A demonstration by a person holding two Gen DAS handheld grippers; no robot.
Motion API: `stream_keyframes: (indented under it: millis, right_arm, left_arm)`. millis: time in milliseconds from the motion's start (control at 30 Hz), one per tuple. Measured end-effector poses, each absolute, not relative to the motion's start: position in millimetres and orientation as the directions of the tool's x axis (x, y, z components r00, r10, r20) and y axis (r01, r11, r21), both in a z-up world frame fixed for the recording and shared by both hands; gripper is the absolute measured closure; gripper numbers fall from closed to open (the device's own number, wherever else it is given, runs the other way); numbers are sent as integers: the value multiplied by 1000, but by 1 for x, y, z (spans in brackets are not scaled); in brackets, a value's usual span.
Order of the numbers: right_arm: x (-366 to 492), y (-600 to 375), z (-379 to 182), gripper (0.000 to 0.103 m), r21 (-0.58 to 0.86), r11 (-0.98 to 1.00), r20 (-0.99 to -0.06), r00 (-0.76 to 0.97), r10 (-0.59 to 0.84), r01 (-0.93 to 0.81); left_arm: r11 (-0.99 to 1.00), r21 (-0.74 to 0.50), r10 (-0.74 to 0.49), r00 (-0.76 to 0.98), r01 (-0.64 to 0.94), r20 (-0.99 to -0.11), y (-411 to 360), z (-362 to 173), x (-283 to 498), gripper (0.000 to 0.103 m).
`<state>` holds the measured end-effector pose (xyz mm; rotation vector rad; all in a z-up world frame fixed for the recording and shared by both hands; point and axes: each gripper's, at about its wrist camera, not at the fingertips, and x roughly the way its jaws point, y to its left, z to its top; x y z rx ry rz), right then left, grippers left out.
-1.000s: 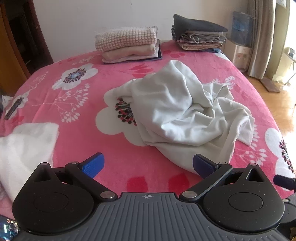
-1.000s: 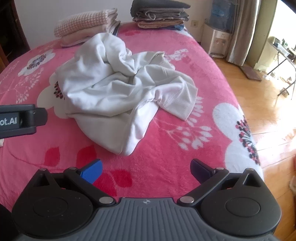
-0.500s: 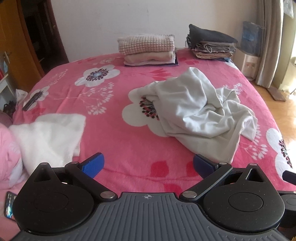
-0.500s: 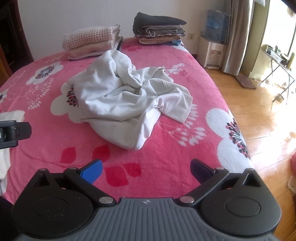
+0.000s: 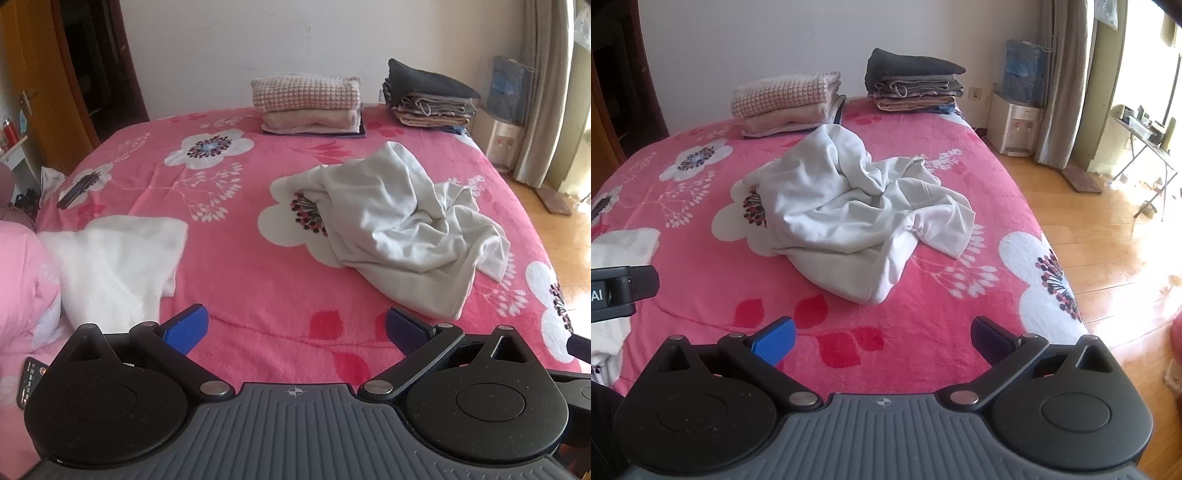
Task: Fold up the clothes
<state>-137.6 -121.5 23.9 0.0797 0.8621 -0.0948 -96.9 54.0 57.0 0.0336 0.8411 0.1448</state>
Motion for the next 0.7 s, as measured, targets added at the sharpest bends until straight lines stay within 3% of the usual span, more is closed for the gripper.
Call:
stream_keyframes:
  millis: [700]
  right_arm:
    - [-142,-128,28,0,44,991,-751,659,-51,127]
  left_arm:
    - [988,113,153,652,-104,-742,44,57,-100,0]
